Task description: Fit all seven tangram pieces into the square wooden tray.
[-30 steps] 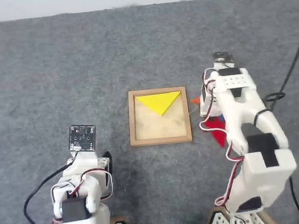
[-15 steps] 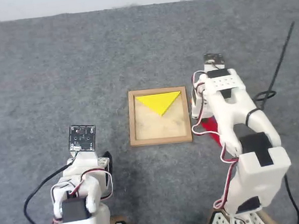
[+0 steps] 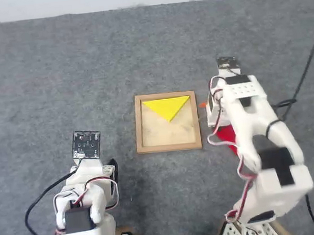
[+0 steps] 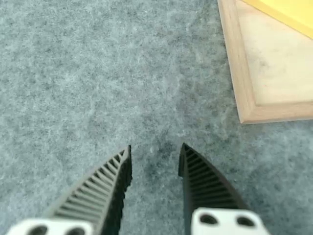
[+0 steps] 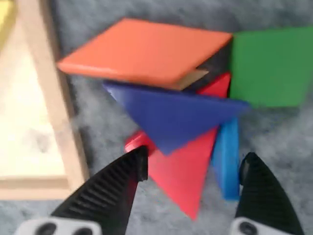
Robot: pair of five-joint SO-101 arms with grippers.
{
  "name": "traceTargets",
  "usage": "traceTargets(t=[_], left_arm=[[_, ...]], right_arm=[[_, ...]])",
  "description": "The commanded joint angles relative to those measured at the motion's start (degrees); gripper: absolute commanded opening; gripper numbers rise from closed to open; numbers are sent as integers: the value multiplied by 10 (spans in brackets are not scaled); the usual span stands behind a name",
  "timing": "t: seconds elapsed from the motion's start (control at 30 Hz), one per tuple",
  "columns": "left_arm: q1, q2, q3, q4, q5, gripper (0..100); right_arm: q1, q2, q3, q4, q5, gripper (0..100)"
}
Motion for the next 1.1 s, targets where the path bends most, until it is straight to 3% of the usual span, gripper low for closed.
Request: traceTargets(t=[0.0,0.13,0.27,0.6,1.07], left_arm=[[1,-16,-5,5,-4,153],[1,-16,-5,5,-4,153],[1,-16,-5,5,-4,153],[1,-16,-5,5,-4,153],[1,-16,-5,5,-4,153]], right_arm=[[-15,-152,27,-4,15,299],[-74,-221,84,-12,16,299],[-103,-185,125,-52,11,299],[-15,-4,52,-87,13,299],[11,-15,38,-86,13,299]])
